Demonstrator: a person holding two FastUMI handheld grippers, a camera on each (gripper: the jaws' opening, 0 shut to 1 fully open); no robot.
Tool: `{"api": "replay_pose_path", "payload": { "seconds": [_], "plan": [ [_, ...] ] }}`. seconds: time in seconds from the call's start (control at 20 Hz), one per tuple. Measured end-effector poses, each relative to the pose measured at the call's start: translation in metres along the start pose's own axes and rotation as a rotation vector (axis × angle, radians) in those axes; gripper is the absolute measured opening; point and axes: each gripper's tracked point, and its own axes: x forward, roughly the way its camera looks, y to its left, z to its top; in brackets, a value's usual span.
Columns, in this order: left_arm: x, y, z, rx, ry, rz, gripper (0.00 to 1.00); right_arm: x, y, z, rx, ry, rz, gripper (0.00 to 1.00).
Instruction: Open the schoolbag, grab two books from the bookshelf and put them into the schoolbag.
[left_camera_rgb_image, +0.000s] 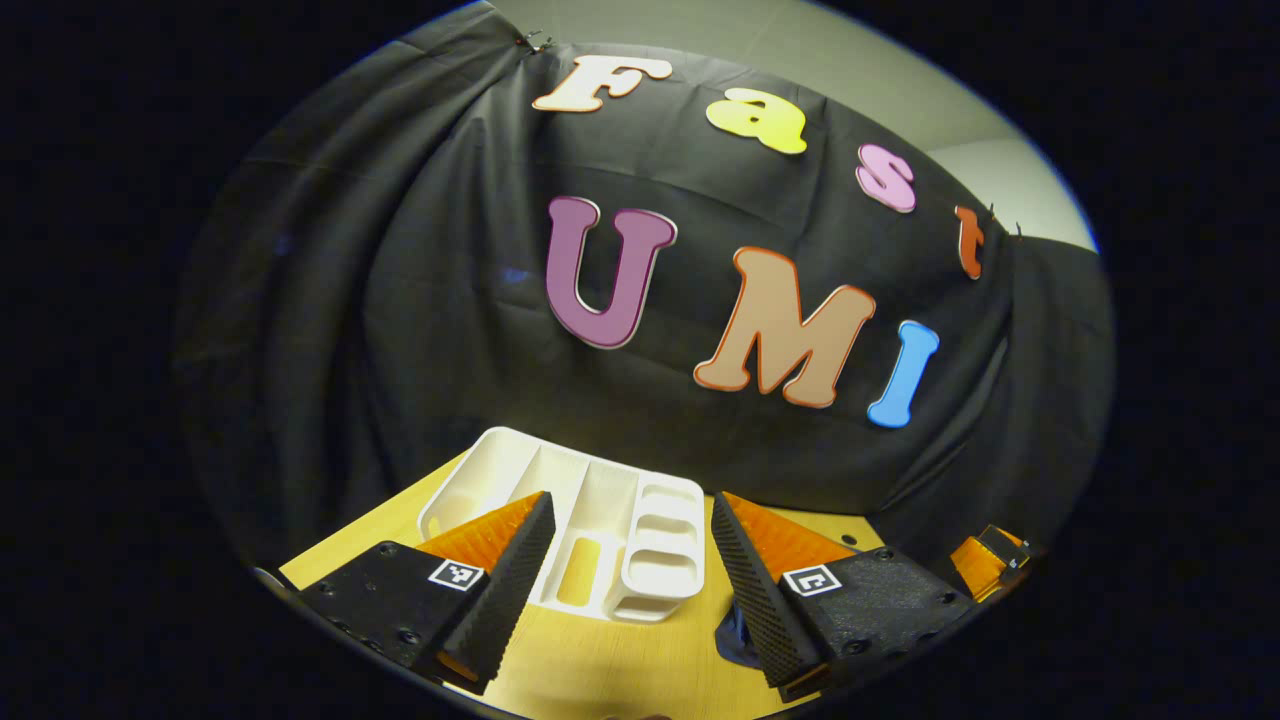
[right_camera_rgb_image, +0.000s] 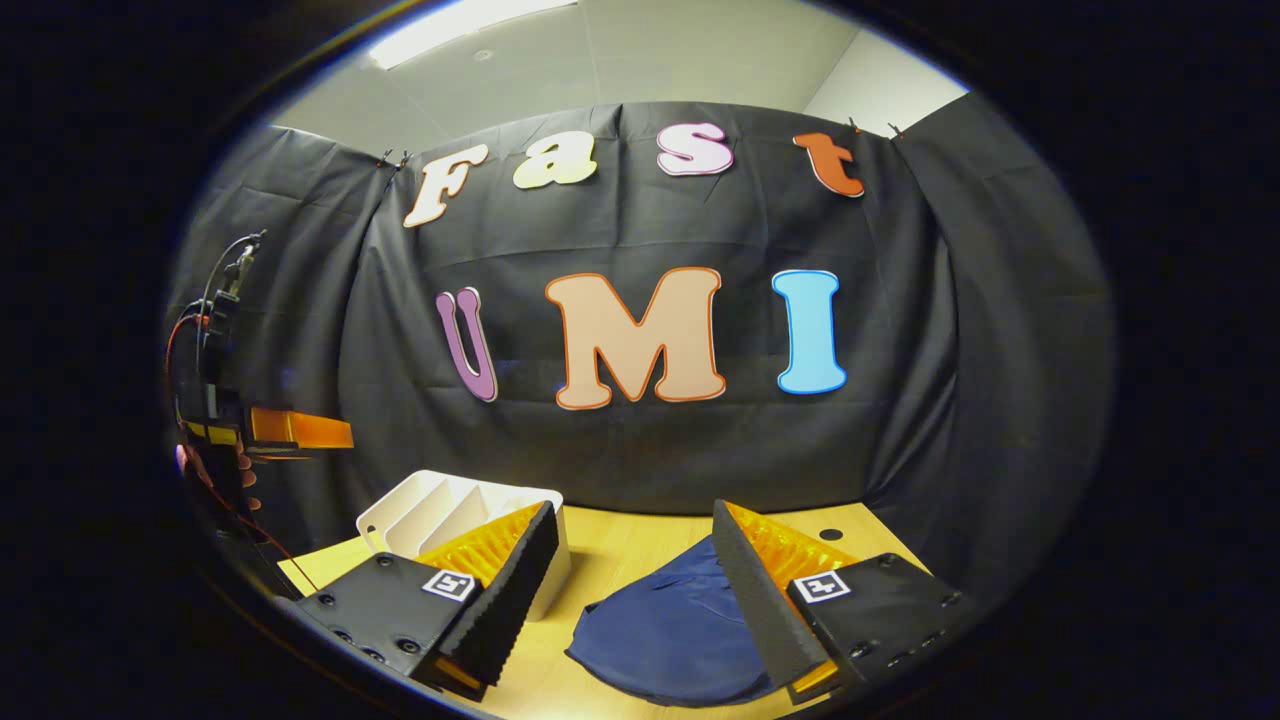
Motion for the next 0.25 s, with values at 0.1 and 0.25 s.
{"api": "replay_pose_path", "payload": {
  "seconds": [0.1, 0.25],
  "plan": [
    [-0.002, -0.001, 0.003, 0.001, -0.01, -0.025, 0.92, -0.001, -0.001, 0.004, -0.008, -0.007, -0.03, 0.98],
    [-0.004, 0.014, 0.006, 0.065, -0.011, -0.026, 0.92, -0.003, 0.001, 0.008, -0.012, -0.018, -0.065, 0.98]
  ]
}}
